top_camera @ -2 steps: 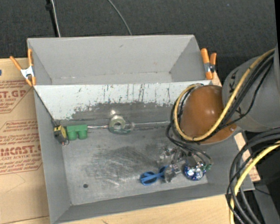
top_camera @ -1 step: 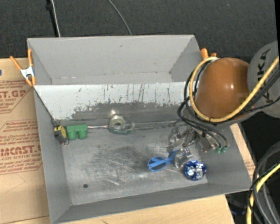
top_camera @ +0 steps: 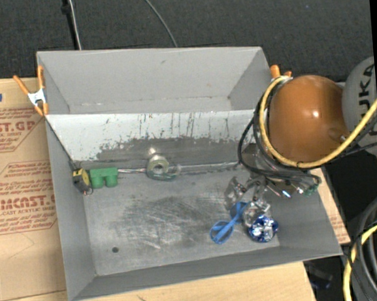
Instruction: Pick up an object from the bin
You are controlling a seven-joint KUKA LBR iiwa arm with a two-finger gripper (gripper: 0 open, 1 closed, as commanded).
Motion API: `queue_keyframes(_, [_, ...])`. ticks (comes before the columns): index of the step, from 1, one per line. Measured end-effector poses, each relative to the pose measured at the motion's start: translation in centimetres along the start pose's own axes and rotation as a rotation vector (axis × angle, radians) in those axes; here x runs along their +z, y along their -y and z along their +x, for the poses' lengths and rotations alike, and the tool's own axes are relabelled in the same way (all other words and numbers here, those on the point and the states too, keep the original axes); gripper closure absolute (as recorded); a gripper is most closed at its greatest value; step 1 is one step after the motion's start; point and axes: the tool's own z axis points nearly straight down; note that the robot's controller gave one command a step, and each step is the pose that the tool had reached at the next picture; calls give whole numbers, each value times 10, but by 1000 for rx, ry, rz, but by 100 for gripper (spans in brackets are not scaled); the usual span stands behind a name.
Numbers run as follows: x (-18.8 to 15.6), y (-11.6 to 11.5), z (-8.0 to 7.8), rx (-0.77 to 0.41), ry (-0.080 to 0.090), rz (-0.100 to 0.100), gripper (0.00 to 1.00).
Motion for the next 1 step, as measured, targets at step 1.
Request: queue_keyframes(1, [-61,0,-16,-69,5,4,100])
